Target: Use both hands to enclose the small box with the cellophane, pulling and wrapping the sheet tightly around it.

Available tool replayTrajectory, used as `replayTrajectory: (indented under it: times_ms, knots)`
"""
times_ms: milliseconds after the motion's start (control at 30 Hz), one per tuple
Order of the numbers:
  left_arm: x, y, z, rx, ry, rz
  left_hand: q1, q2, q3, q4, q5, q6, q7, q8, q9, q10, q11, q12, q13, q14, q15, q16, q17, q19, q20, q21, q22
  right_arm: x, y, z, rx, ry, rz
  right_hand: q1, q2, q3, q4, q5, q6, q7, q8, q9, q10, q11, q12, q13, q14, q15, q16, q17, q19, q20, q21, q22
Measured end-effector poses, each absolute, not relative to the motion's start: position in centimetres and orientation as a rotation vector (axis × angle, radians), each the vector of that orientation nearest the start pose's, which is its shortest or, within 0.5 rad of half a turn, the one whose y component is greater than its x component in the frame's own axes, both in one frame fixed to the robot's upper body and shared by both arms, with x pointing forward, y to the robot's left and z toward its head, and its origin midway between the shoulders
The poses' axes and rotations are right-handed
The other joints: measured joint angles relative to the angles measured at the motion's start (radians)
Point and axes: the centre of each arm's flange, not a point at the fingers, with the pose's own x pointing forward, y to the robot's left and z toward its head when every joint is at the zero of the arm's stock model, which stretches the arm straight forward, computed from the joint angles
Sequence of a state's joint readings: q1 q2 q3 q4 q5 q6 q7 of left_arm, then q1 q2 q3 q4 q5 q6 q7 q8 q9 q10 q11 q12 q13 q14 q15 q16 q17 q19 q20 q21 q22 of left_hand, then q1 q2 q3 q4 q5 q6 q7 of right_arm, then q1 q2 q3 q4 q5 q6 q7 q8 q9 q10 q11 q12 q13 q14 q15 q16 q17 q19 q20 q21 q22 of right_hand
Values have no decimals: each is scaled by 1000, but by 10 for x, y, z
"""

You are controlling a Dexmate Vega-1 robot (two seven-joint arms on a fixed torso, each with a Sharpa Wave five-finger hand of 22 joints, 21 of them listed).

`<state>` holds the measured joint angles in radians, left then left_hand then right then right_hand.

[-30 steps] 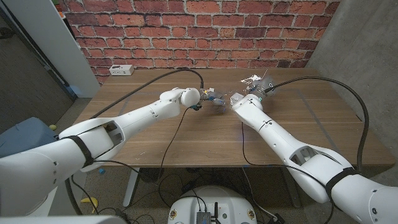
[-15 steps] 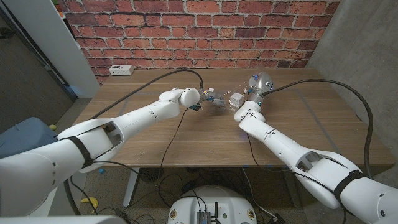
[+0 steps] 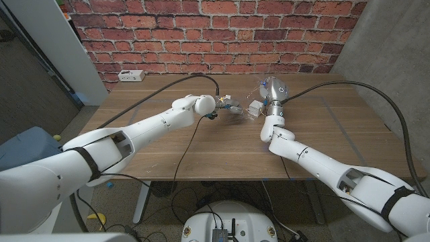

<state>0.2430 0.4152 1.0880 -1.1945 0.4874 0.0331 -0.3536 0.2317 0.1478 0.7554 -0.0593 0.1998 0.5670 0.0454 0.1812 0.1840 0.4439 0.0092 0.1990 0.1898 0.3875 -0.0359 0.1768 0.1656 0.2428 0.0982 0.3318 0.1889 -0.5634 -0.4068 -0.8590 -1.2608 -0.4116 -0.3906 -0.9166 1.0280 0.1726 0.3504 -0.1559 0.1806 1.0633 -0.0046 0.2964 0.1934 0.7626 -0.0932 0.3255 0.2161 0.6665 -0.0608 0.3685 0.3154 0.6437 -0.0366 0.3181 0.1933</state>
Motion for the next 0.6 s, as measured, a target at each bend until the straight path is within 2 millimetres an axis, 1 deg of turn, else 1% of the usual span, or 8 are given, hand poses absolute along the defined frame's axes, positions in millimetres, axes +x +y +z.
replayTrajectory:
  times_ms: [200,267,367,467,600]
  knots:
    - [689,53,17,1654,-444,-524,0,0,0,0,0,0,0,0,0,0,0,0,0,0,0,0,0,0,0,0,0,653,-170,6,-1105,-824,-620,0,0,0,0,0,3,-3,0,0,4,-4,0,-2,0,0,0,-4,-2,-9,4,0]
    - [690,54,17,1653,-442,-523,0,0,0,0,0,0,0,0,0,0,0,-3,0,0,0,0,0,0,0,0,0,653,-166,5,-1127,-841,-590,5,-5,2,-2,-1,3,-3,0,0,5,-5,0,-2,2,-2,0,-5,3,-14,4,0]
    - [691,54,18,1653,-442,-524,0,0,0,0,0,0,0,0,0,0,0,0,0,0,0,0,0,0,0,-3,0,652,-163,5,-1154,-860,-556,5,-6,4,-4,-2,3,-3,0,0,9,-9,0,-2,5,-5,0,-5,3,-14,4,0]
    - [691,54,18,1652,-442,-525,0,0,0,0,0,0,0,0,0,0,0,1,0,0,0,0,0,0,0,-3,-1,650,-159,4,-1170,-875,-531,5,-6,4,-4,-3,12,-12,-4,0,11,-11,0,-2,11,0,0,-5,3,-14,4,0]
    - [693,54,18,1650,-440,-525,-4,-4,0,0,0,0,0,0,0,0,0,1,0,-2,-2,0,-1,0,0,-4,-1,649,-154,2,-1196,-893,-481,5,-6,4,-4,-4,12,-12,-4,0,16,-16,0,-2,16,-5,0,-5,9,-19,7,0]
